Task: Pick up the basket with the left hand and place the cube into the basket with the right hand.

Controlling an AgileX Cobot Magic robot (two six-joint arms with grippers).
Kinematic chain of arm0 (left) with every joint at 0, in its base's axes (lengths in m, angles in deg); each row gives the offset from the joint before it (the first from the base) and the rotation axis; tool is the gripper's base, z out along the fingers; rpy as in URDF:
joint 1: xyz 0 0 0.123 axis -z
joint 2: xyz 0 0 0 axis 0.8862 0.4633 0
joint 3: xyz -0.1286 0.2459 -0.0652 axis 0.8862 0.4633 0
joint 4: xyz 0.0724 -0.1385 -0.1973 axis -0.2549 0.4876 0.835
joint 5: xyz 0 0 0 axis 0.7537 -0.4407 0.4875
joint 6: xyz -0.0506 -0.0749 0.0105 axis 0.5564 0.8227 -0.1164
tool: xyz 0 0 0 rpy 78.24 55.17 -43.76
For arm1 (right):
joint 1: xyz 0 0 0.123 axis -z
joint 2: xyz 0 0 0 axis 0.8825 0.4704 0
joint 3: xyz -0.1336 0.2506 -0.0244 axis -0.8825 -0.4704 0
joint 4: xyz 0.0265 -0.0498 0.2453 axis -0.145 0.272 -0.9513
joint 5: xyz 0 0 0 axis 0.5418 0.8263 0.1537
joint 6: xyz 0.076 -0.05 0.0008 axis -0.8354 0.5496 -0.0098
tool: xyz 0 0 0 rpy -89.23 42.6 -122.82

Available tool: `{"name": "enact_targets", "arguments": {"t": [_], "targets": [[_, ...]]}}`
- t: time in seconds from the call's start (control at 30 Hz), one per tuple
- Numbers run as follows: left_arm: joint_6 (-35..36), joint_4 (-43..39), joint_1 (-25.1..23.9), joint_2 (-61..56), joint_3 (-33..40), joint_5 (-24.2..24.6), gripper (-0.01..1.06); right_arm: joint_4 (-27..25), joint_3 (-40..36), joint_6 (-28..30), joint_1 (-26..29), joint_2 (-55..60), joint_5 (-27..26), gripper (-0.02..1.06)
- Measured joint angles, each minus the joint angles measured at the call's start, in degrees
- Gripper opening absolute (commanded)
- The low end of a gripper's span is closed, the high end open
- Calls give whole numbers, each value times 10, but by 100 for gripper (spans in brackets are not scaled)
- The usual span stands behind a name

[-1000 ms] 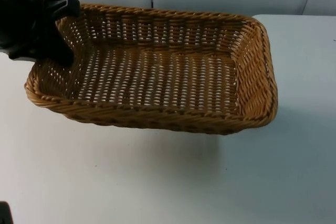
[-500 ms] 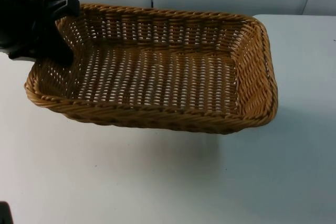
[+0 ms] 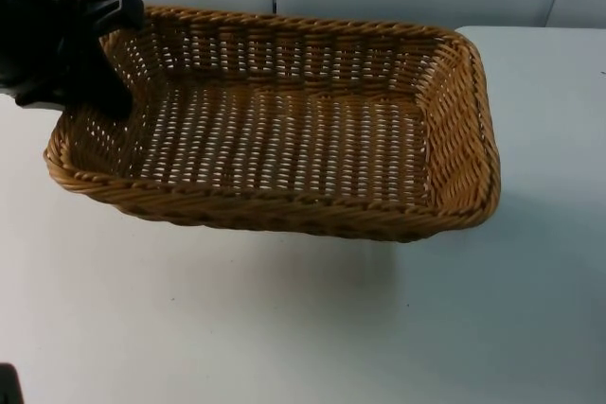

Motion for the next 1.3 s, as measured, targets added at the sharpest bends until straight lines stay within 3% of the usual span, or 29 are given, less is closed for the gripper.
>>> {"name": "enact_targets", "arguments": {"t": [0.2, 0.37, 0.5, 0.57, 0.6, 0.73, 0.87, 1.03, 1.17, 1.2, 1.27, 1.3], "targets": [[0, 0, 0, 0, 0, 0, 0, 13, 9, 1, 0, 181, -95, 0], [0, 0, 0, 0, 0, 0, 0, 19, 73, 2, -5, 340, -101, 0], [0, 0, 0, 0, 0, 0, 0, 22, 144, 2, -41, 458, -50, 0], [0, 0, 0, 0, 0, 0, 0, 35, 203, 2, -81, 554, 16, 0], [0, 0, 0, 0, 0, 0, 0, 35, 203, 2, -81, 554, 16, 0], [0, 0, 0, 0, 0, 0, 0, 82, 281, -11, -139, 687, 120, 0], [0, 0, 0, 0, 0, 0, 0, 96, 309, -23, -148, 759, 160, 0], [0, 0, 0, 0, 0, 0, 0, 99, 314, -25, -148, 837, 170, 0], [0, 0, 0, 0, 0, -1, 0, 99, 314, -27, -148, 878, 172, 13], [0, 0, 0, 0, 0, -1, 0, 99, 314, -27, -148, 890, 171, 23], [0, 0, 0, 0, 0, -2, 0, 99, 314, -27, -148, 899, 171, 62], [0, 0, 0, 0, 0, -2, 0, 99, 314, -27, -148, 905, 171, 62]]}}
